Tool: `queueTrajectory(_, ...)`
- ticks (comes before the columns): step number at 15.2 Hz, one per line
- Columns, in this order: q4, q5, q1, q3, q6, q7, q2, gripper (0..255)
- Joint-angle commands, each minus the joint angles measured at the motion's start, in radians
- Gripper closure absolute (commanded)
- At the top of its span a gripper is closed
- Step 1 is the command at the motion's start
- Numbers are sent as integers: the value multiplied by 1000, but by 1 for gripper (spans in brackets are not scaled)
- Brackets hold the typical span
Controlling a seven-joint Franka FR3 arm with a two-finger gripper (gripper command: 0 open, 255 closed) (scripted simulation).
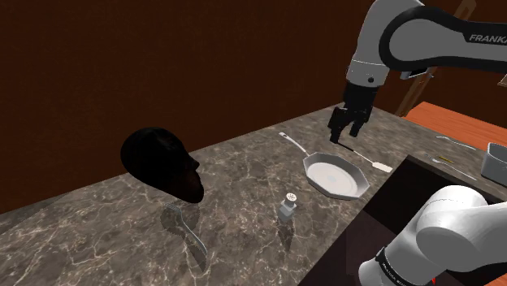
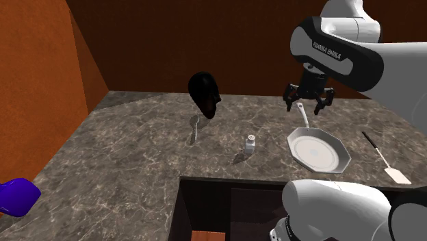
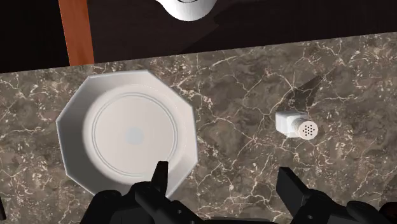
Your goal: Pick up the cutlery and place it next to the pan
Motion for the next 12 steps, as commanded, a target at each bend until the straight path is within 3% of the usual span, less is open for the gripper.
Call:
queueTrajectory(1,0,0,0,0,0,0,0,0)
queueTrajectory(12,-12,121,78,207,253,209,201,0)
